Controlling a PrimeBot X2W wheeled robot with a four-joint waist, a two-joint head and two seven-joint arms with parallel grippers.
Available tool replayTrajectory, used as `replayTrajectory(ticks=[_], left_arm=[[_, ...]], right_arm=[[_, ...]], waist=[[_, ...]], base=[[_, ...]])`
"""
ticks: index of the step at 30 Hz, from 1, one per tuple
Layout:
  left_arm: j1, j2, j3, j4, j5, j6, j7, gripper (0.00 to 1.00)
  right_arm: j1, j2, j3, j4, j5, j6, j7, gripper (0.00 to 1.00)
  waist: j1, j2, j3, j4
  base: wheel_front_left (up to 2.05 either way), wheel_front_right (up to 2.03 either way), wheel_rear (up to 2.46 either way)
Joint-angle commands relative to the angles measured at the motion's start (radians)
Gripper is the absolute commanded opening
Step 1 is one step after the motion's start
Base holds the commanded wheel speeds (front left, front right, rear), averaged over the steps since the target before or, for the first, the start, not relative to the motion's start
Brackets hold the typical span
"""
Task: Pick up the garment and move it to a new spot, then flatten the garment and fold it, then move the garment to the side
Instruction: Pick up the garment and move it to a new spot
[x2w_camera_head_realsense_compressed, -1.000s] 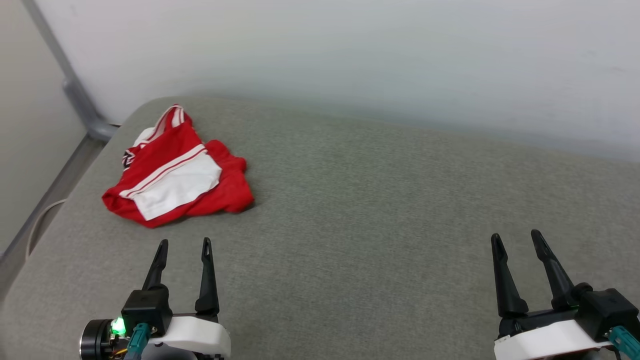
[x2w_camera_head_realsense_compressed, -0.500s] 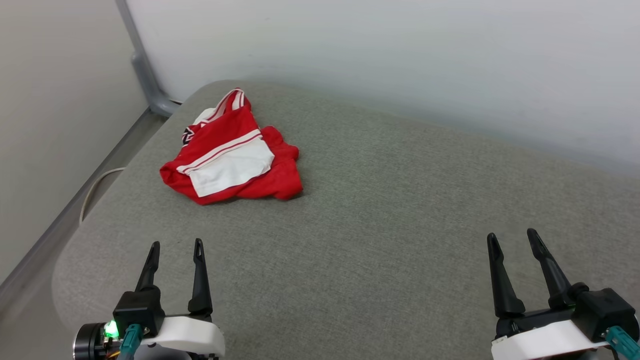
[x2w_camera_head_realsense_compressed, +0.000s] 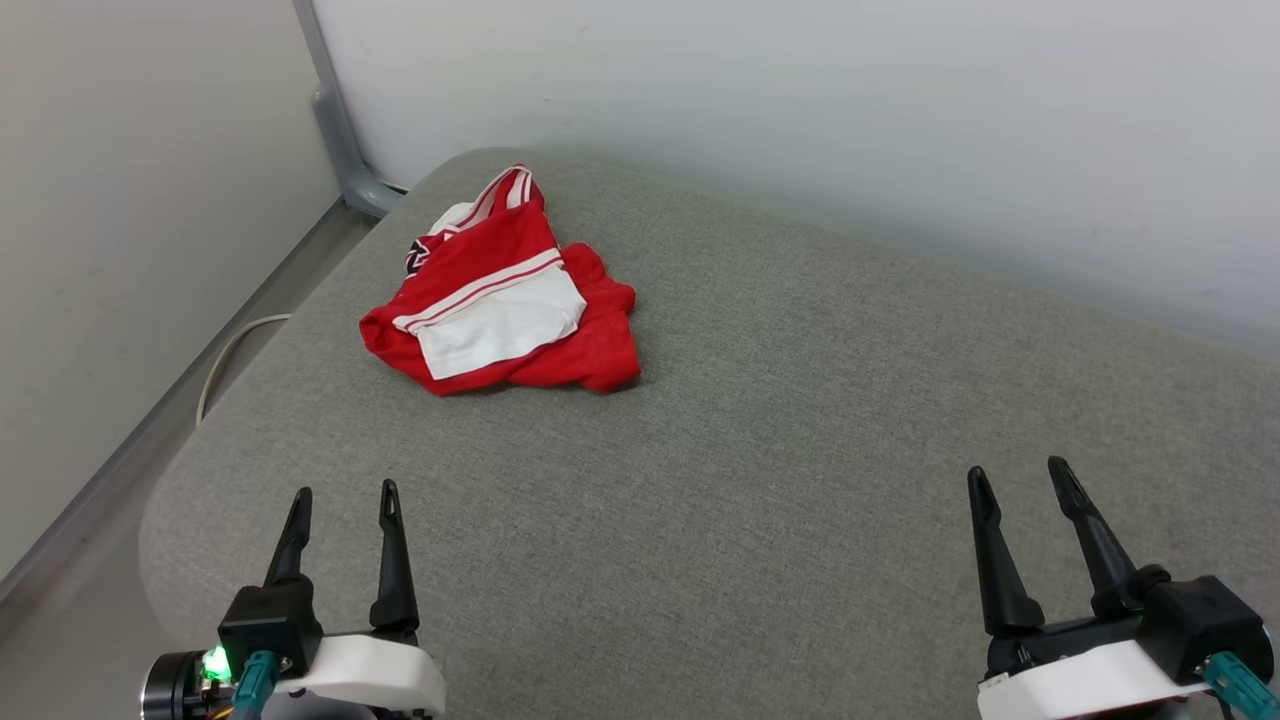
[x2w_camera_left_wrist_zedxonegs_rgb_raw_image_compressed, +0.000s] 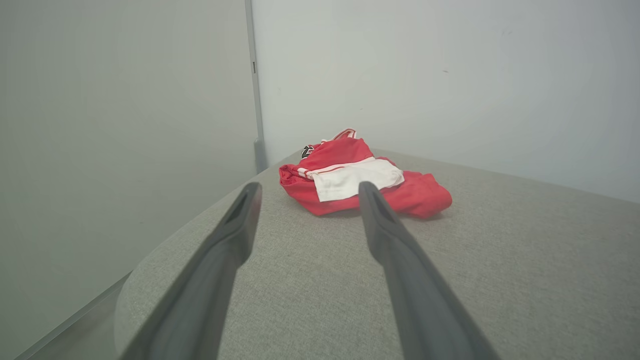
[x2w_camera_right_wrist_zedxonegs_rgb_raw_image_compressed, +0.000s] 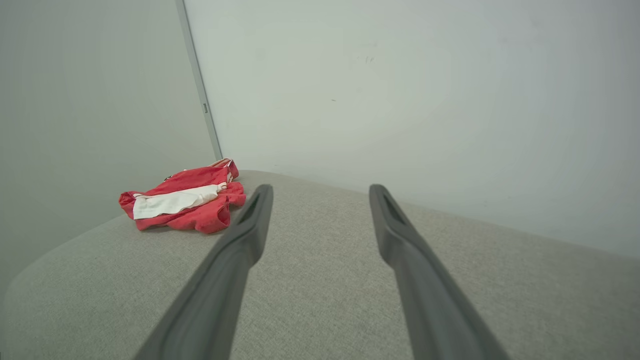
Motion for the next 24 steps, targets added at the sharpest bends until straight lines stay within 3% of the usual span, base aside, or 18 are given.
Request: replayTrajectory(ticks=[1,11,24], left_arm=[[0.008,-0.001,0.003,0.001,-0.001,0.005,-0.002,1.00],[-0.045,0.001,0.044,-0.002,-0.006,-0.021,-0.003,1.00],[-0.424,0.119,0.240,0.055,-0.083,-0.152,-0.002,1.00]], right_arm=[[-0.006,0.002,0.004,0.001,0.000,-0.001,-0.002,1.00],[-0.023,0.002,0.012,-0.009,-0.012,-0.001,-0.002,1.00],[-0.137,0.002,0.014,-0.075,-0.094,-0.001,-0.002,1.00]], waist=[[0.0001,0.0000,0.000,-0.003],[0.0001,0.0000,0.023,-0.046],[0.0001,0.0000,0.238,-0.166]], base=[[0.00,0.00,0.00],[0.00,0.00,0.00],[0.00,0.00,0.00]])
